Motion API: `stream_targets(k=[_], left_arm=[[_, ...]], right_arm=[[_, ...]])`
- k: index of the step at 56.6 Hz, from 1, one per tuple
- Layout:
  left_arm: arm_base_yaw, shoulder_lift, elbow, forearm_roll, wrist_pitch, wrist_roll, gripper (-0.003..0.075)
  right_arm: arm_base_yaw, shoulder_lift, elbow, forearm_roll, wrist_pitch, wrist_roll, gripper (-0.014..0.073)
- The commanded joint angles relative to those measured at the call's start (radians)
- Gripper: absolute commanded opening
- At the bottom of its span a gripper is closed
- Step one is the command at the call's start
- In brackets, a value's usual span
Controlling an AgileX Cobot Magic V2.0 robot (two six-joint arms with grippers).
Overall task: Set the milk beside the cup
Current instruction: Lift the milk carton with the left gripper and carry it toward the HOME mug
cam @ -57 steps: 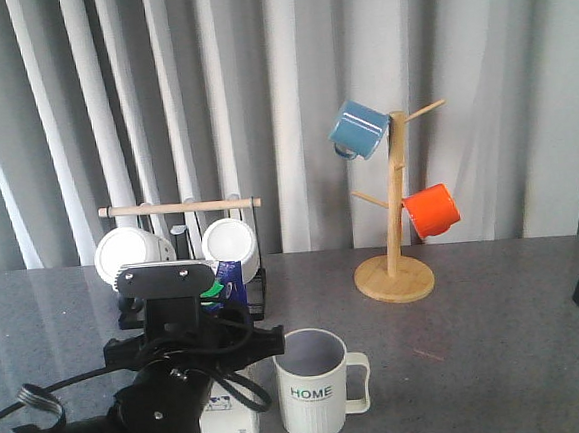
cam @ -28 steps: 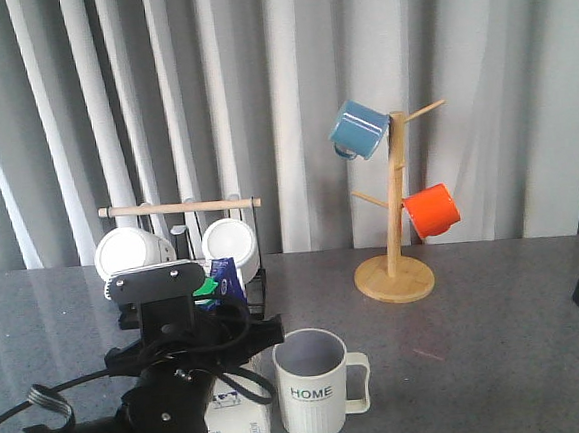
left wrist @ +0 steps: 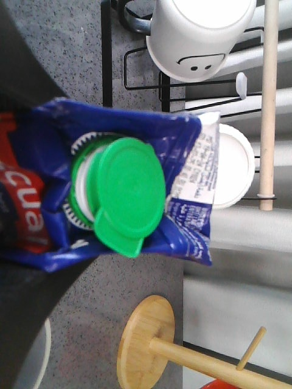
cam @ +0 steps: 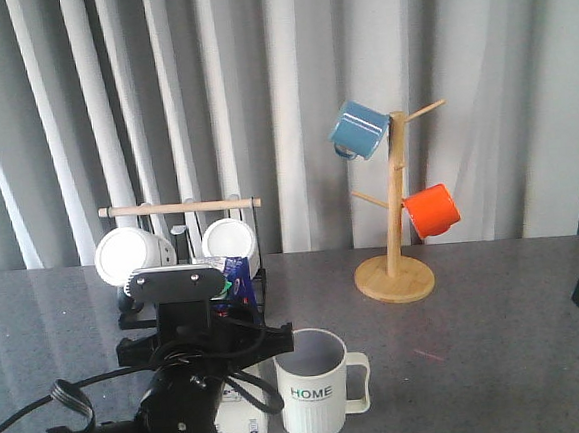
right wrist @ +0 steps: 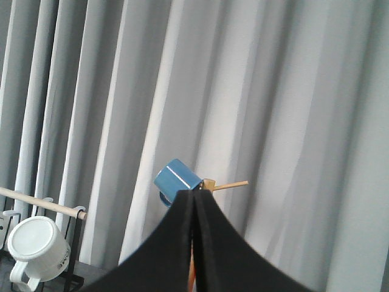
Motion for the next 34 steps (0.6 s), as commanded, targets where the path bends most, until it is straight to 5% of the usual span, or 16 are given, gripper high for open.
stream_targets(k=[1, 34], left_arm=[[-0.004, -0.026, -0.027, 0.025, -0.032, -0.005, 0.0001], [-0.004, -0.026, -0.027, 0.018, 0.002, -0.004, 0.0001]], right_arm=[[-0.005, -0.01, -0.028, -0.001, -0.07, -0.006, -0.0008], [-0.005, -0.01, -0.028, -0.001, -0.069, -0.006, -0.0008]])
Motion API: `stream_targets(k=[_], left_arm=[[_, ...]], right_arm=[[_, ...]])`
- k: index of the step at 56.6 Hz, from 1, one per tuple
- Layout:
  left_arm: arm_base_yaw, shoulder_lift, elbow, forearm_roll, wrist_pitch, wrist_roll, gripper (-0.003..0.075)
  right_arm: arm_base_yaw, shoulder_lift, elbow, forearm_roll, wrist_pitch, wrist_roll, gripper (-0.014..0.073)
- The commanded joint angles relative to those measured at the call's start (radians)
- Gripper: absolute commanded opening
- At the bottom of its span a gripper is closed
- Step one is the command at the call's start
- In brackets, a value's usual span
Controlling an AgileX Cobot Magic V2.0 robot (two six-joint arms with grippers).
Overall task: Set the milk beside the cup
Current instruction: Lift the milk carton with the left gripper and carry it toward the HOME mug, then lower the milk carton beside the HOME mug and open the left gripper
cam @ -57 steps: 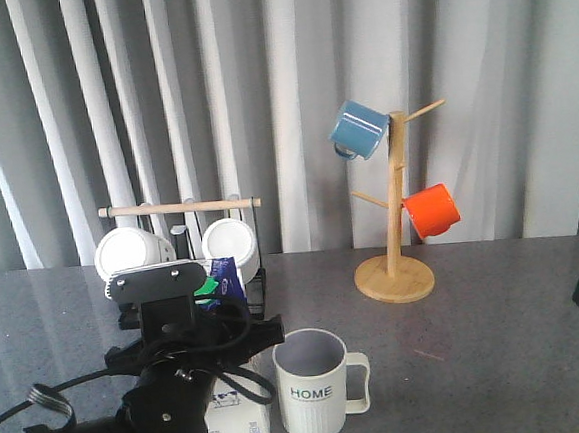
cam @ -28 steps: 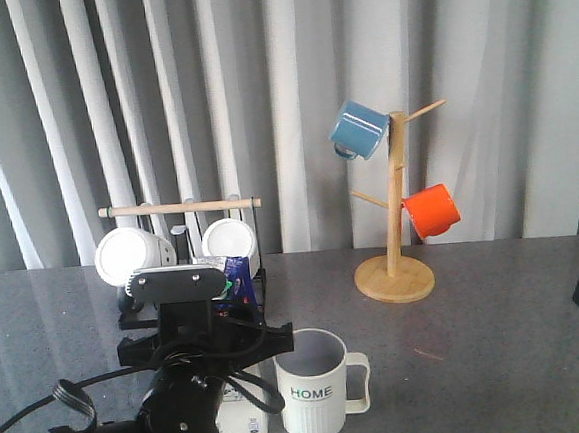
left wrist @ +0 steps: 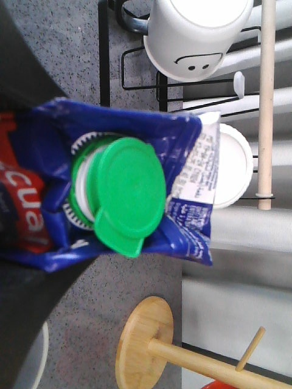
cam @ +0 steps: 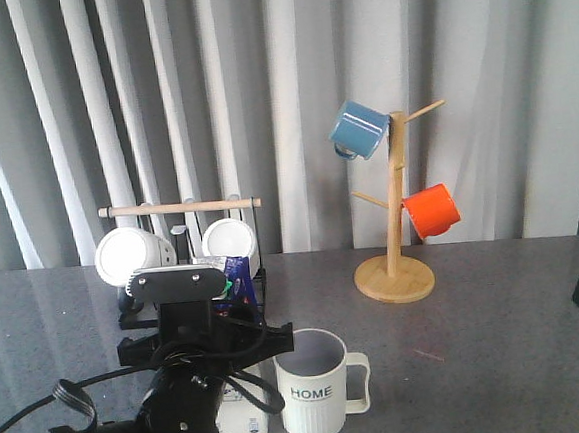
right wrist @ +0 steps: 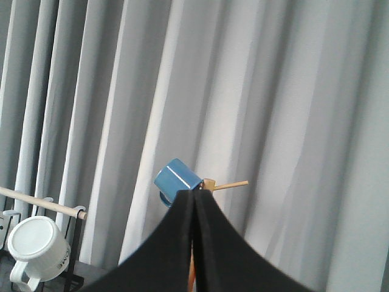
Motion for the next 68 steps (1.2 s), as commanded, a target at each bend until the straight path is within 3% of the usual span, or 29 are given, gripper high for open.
stream_targets(k=[1, 12, 18, 25, 38, 46, 58, 65, 68], left_arm=[[-0.004, -0.032, -0.025, 0.014, 0.009, -0.002, 0.0001], [-0.004, -0.032, -0.025, 0.014, 0.032, 0.0, 0.0013], [-0.004, -0.033, -0.025, 0.014, 0.044, 0.006, 0.0081], [-0.004, -0.04, -0.025, 0.002, 0.039, 0.003, 0.026], [-0.002, -0.049, -0.025, -0.041, 0.016, 0.056, 0.0736], [-0.004, -0.075, -0.025, -0.039, 0.041, 0.136, 0.0732], [-0.004, -0.192, -0.025, -0.039, 0.013, 0.138, 0.0692], [-0.004, -0.281, -0.025, -0.038, 0.01, 0.135, 0.0594], [-0.004, -0.317, -0.025, -0.036, 0.014, 0.136, 0.0491]], right_arm=[[-0.005, -0.01, -0.028, -0.001, -0.069, -0.006, -0.0008], [-0.005, -0.01, -0.028, -0.001, -0.069, -0.006, -0.0008], [-0.005, -0.01, -0.028, -0.001, -0.069, -0.006, -0.0008], [-0.005, -0.01, -0.028, -0.001, -0.069, -0.006, -0.0008], [-0.005, -0.01, -0.028, -0.001, -0.07, -0.006, -0.0008], [-0.005, -0.01, -0.028, -0.001, -0.07, -0.006, -0.0008], [-0.005, -0.01, -0.028, -0.001, -0.07, -0.006, -0.0008], [-0.005, -0.01, -0.028, -0.001, -0.07, -0.006, -0.0008], [-0.005, -0.01, -0.028, -0.001, -0.07, -0.006, -0.0008]])
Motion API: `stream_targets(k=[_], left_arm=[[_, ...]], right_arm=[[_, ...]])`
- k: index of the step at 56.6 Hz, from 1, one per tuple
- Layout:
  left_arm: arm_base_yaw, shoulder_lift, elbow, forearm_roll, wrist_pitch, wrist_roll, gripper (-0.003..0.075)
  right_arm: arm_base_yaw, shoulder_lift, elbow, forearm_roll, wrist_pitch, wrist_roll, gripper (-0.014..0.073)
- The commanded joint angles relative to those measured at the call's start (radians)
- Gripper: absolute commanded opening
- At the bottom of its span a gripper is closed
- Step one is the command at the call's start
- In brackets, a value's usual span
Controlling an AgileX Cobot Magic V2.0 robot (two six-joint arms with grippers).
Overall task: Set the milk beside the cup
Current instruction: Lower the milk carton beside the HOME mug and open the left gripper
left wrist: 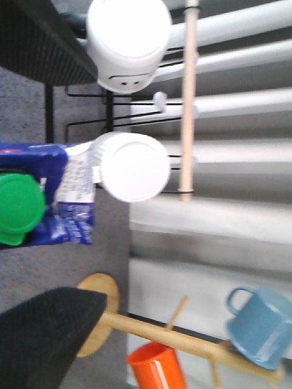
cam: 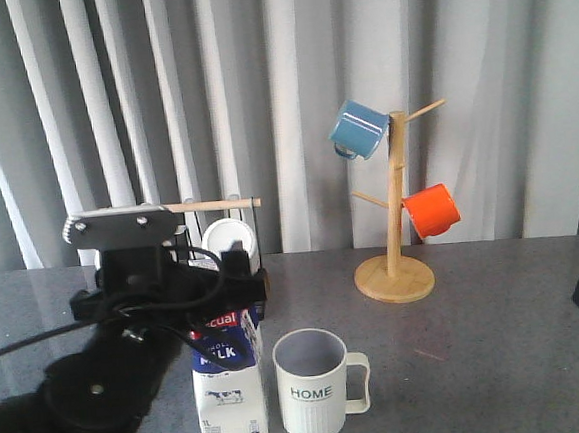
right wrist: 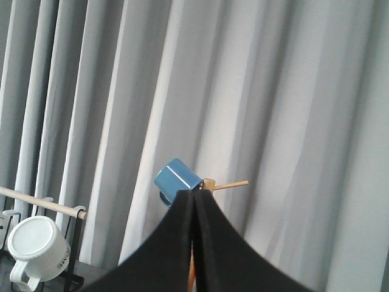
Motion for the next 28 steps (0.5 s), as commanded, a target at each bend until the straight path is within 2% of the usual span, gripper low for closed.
stream_targets(k=[1, 5, 7, 8, 17, 28], left_arm=[[-0.004, -0.107, -0.024, 0.035, -0.035, 0.002, 0.0456], [-0.004, -0.142, -0.024, 0.036, -0.007, 0.004, 0.023], [-0.004, -0.157, -0.024, 0.03, 0.003, 0.004, 0.006], [-0.004, -0.161, -0.024, 0.028, 0.005, 0.004, 0.0003], [-0.004, -0.175, -0.022, 0.032, -0.039, 0.009, -0.0008], [-0.004, -0.176, -0.022, 0.03, -0.026, -0.01, -0.0008]], right_arm=[[-0.005, -0.01, -0.028, -0.001, -0.07, -0.006, -0.0008], [-0.005, -0.01, -0.028, -0.001, -0.07, -0.006, -0.0008], [-0.005, -0.01, -0.028, -0.001, -0.07, -0.006, -0.0008], [-0.005, -0.01, -0.028, -0.001, -0.07, -0.006, -0.0008], [-0.005, -0.01, -0.028, -0.001, -0.07, -0.006, -0.0008], [-0.005, -0.01, -0.028, -0.001, -0.07, -0.006, -0.0008]])
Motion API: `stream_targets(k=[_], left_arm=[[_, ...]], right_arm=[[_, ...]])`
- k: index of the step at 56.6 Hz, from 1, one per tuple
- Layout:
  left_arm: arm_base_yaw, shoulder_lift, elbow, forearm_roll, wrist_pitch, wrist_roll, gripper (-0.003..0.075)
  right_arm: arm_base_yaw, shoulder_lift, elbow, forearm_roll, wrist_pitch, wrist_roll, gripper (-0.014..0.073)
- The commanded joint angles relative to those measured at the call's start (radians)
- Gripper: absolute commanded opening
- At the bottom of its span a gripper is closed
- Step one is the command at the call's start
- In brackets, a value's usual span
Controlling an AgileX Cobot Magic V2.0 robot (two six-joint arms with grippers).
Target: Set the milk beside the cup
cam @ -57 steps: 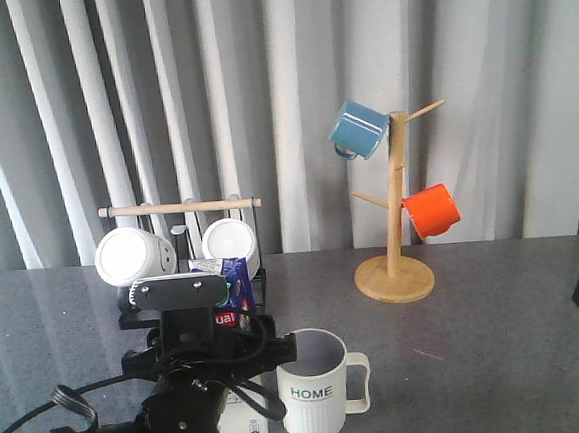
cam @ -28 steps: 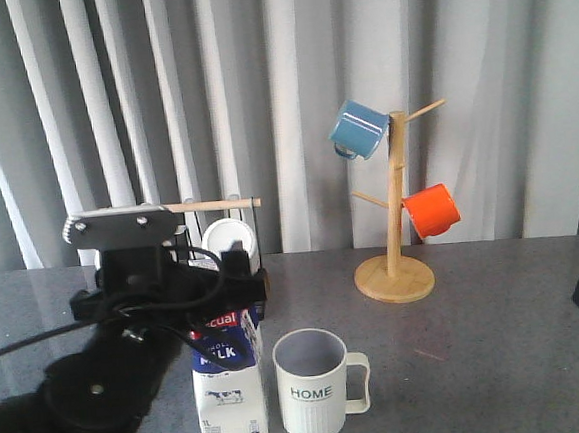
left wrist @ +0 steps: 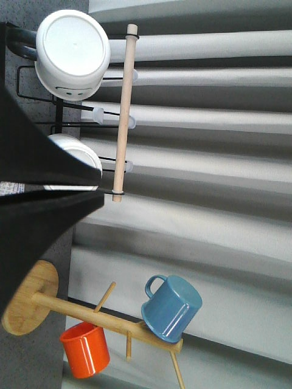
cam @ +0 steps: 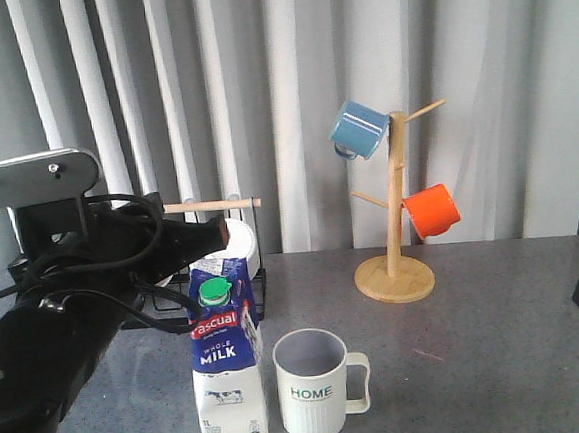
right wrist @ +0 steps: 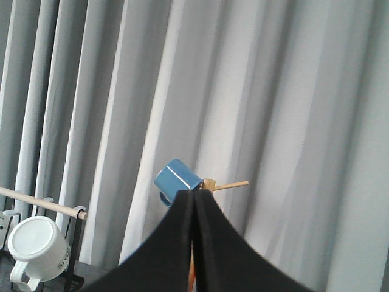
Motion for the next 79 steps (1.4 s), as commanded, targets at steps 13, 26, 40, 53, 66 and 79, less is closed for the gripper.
stream_targets(k=[13, 26, 40, 53, 66, 79], left_arm=[[-0.017, -0.072, -0.08, 0.177, 0.121, -0.355, -0.0008], [-0.045, -0.071, -0.051, 0.569, 0.305, -0.619, -0.0008], [-0.01, -0.143, 0.289, 1.123, 0.206, -1.042, -0.0008], [0.136, -0.395, 0.687, 1.126, -0.05, -1.155, -0.0007], [0.321, -0.699, 0.849, 1.15, 0.112, -1.103, -0.0007], [0.483, -0.956, 0.943, 1.274, 0.3, -1.198, -0.0007]], right_arm=[[-0.005, -0.01, -0.028, -0.001, -0.07, -0.006, -0.0008], [-0.005, -0.01, -0.028, -0.001, -0.069, -0.006, -0.0008], [-0.005, -0.01, -0.028, -0.001, -0.07, -0.006, -0.0008], [-0.005, -0.01, -0.028, -0.001, -0.07, -0.006, -0.0008], [-0.005, -0.01, -0.028, -0.001, -0.07, -0.006, -0.0008], [-0.005, -0.01, -0.028, -0.001, -0.07, -0.006, -0.0008]])
